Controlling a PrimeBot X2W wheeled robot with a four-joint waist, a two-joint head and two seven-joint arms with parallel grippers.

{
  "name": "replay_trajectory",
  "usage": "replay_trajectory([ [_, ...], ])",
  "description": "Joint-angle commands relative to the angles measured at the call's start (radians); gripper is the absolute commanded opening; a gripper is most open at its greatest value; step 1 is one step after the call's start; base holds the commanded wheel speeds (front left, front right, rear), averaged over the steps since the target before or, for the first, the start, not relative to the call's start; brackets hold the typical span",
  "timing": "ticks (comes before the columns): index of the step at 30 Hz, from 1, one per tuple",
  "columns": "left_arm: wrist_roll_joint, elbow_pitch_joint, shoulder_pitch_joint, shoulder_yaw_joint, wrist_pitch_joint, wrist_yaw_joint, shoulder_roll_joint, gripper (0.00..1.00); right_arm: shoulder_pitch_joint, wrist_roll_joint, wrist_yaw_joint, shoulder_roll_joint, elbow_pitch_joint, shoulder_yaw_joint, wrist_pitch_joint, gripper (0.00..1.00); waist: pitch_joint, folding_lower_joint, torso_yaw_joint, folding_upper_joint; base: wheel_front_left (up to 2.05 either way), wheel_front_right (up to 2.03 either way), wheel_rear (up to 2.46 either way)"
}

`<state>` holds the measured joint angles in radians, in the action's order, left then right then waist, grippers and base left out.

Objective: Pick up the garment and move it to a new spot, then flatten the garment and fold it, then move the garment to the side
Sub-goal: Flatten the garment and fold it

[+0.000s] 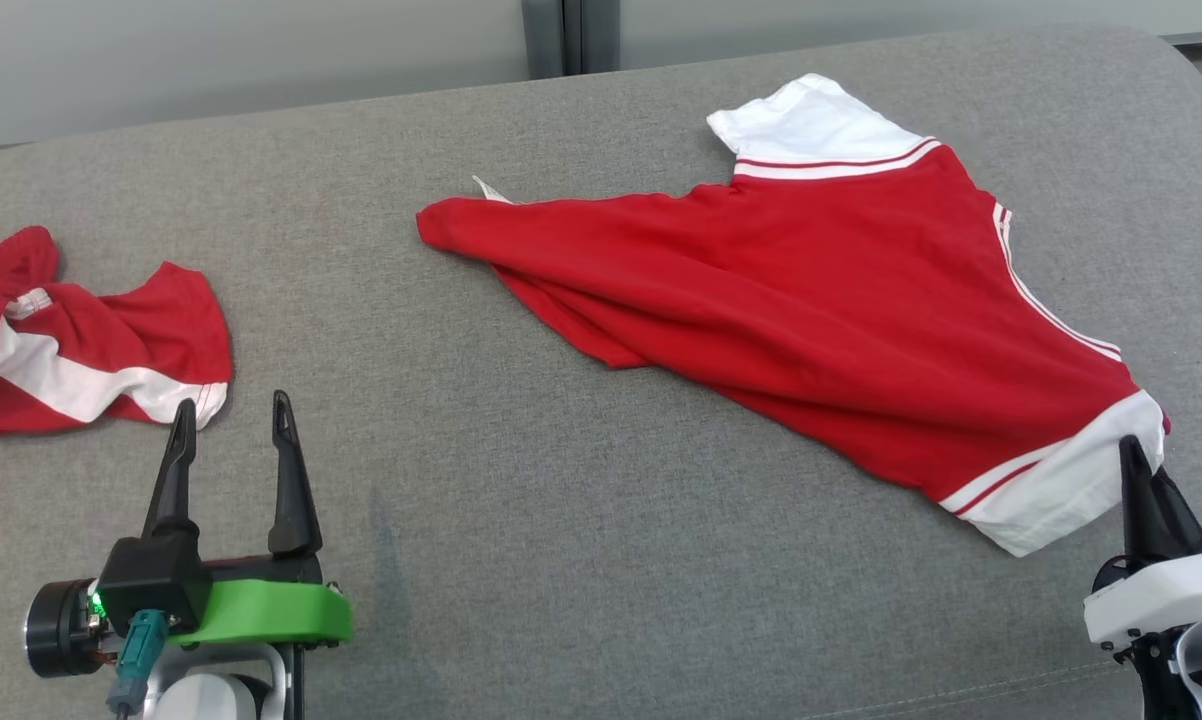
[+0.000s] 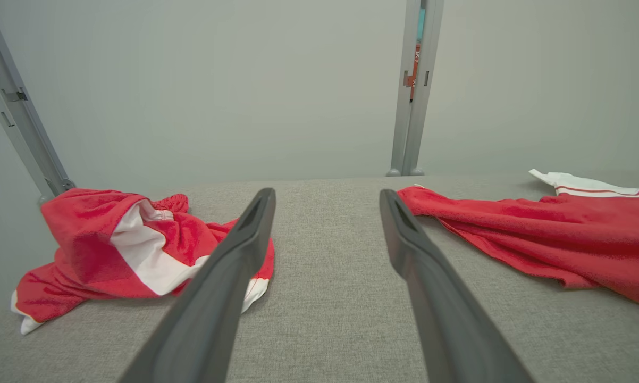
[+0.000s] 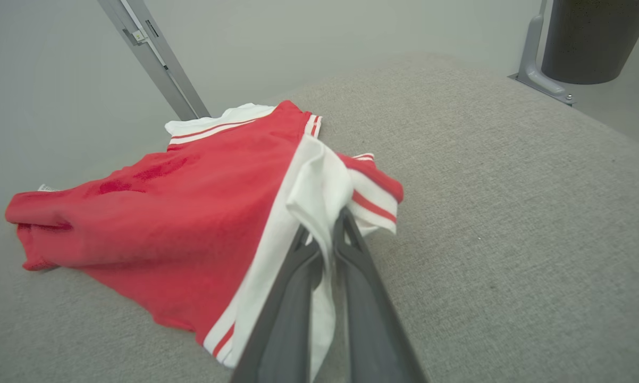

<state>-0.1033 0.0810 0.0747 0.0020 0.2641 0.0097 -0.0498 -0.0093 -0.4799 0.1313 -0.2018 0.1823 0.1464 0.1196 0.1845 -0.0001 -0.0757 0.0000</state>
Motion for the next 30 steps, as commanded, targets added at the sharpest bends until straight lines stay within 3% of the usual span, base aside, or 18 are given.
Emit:
replay_trajectory([
  [1,0.001,0.006,-0.004,-0.001,0.0,-0.003,-0.002,1.0,0.009,0.012,-0.001,0.004,-0.015,0.009,-0.014,0.23,-0.001,0.0001,-0.001,0.0,0.0,0.0,0.0],
  [2,0.0,0.008,-0.001,-0.005,0.0,-0.003,-0.002,1.0,0.014,0.02,-0.001,0.012,-0.025,0.015,-0.023,1.0,-0.002,0.0001,0.001,0.0,0.0,0.0,0.0],
  [9,-0.008,0.012,-0.01,-0.01,0.0,-0.005,-0.002,1.0,0.01,0.117,-0.001,0.049,-0.134,0.035,0.067,1.0,-0.01,0.0001,0.019,0.0,0.0,0.0,0.0],
  [16,-0.021,0.014,0.002,-0.036,0.0,0.009,-0.002,1.0,-0.022,0.189,-0.001,0.098,-0.227,-0.081,0.142,1.0,-0.002,0.0001,0.047,0.0,0.0,0.0,0.0],
  [23,-0.026,0.026,0.013,-0.051,0.0,0.009,-0.002,1.0,-0.033,0.231,-0.001,0.119,-0.216,-0.155,0.146,1.0,0.008,0.0001,0.061,0.0,0.0,0.0,0.0],
  [30,-0.008,0.108,0.096,-0.131,0.0,-0.046,-0.002,1.0,-0.061,0.227,-0.001,0.118,-0.2,-0.169,0.146,1.0,0.037,0.0001,0.04,0.0,0.0,0.0,0.0],
])
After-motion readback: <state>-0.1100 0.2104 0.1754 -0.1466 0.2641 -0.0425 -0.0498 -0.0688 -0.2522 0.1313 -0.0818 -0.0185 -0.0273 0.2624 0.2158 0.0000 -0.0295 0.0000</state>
